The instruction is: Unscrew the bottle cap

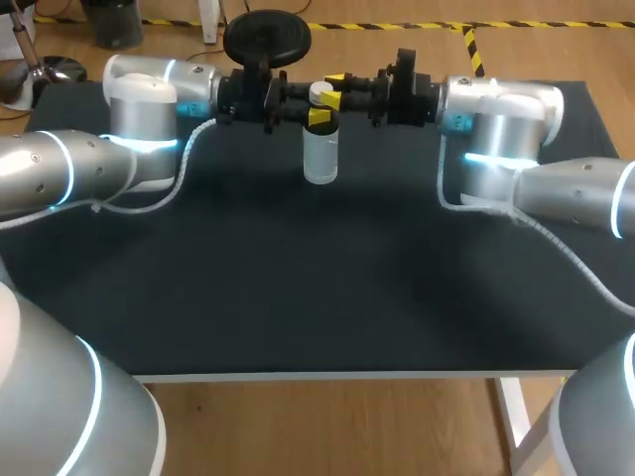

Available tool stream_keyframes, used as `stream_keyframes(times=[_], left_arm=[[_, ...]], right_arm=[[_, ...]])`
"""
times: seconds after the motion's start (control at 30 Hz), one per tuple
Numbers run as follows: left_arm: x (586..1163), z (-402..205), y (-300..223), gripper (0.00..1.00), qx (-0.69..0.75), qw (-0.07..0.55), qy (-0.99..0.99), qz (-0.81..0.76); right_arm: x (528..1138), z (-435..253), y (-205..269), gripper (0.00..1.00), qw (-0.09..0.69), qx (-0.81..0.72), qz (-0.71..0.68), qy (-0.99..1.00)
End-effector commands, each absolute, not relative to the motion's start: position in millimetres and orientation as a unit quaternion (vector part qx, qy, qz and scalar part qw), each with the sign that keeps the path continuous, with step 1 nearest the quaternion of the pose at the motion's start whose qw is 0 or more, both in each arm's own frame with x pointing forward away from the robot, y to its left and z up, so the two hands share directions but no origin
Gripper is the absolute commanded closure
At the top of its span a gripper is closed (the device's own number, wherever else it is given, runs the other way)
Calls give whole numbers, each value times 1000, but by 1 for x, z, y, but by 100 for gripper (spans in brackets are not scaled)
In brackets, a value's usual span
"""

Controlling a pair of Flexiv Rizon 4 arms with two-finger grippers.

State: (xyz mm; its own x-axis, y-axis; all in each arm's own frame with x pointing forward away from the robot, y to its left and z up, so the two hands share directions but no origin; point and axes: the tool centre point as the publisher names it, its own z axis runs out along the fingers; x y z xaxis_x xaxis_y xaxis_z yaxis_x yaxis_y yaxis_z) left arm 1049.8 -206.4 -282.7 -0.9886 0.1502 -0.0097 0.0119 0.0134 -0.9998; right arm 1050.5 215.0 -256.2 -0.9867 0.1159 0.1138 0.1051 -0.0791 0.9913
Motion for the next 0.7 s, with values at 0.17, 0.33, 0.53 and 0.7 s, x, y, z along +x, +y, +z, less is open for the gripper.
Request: stream_keyframes(times=[0.17,0.33,0.53,0.7], left_arm=[[1048,-279,-205,100,-59,51,-709,701],[1048,-279,-205,100,-59,51,-709,701],[1048,-279,-205,100,-59,51,-709,701],[1048,-279,-205,100,-59,51,-709,701]], right_arm=[[1058,-274,218,100,-212,-121,733,635],[1051,-273,220,100,-262,-155,712,632],[1054,-270,219,100,-316,-205,693,614],[1052,-269,217,100,-356,-229,686,591]])
